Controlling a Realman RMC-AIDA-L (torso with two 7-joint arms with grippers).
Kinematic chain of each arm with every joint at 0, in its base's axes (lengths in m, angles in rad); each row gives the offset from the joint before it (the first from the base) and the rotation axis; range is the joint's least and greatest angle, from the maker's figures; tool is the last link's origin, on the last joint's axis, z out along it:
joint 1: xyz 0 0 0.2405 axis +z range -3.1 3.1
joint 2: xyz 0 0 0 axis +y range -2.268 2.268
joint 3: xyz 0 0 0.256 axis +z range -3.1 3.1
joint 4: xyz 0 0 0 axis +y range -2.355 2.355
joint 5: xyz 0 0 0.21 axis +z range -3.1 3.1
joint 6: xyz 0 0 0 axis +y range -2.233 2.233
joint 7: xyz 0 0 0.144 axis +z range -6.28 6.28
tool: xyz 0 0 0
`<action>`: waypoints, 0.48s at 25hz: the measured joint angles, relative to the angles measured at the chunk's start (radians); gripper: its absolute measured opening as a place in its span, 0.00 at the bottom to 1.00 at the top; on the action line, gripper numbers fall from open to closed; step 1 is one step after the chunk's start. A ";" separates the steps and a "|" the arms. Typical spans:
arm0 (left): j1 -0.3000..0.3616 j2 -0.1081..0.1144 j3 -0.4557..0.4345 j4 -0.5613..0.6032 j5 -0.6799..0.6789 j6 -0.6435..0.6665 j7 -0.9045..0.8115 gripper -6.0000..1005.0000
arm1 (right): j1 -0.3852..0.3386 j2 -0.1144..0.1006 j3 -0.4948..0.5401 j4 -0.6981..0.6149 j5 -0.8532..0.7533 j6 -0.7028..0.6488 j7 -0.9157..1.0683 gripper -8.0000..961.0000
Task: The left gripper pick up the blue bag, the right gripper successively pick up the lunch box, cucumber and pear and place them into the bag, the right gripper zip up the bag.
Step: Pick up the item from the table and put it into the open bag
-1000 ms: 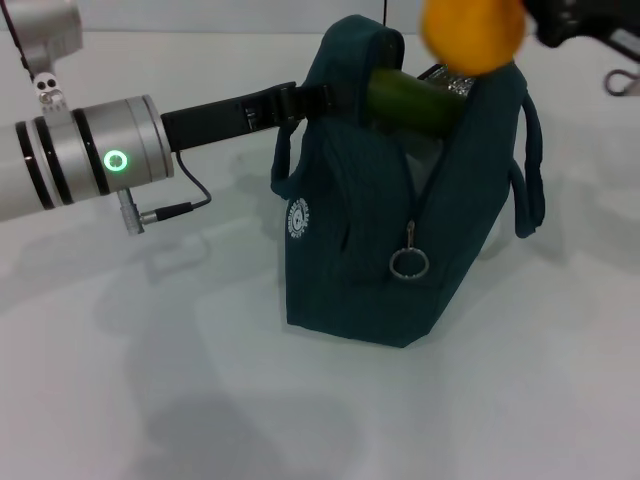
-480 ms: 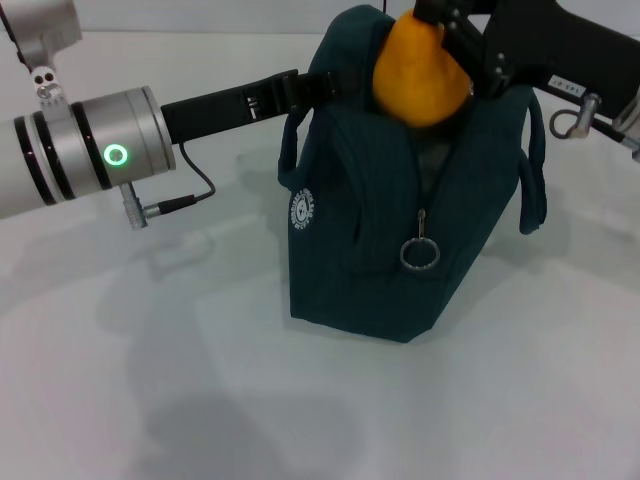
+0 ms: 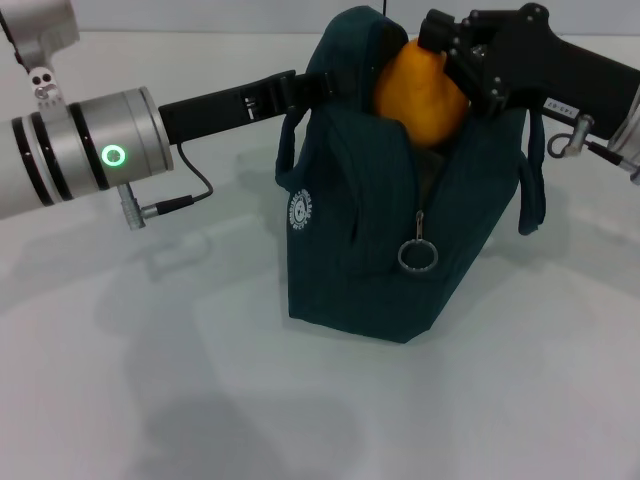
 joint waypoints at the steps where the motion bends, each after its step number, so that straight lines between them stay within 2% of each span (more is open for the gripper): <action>1: 0.001 0.000 -0.001 0.000 0.000 0.000 0.000 0.06 | 0.000 -0.001 -0.004 0.001 0.000 0.005 0.007 0.04; 12: 0.011 0.002 -0.005 0.000 0.000 -0.001 0.000 0.06 | -0.005 -0.003 -0.039 0.001 -0.001 0.017 0.022 0.04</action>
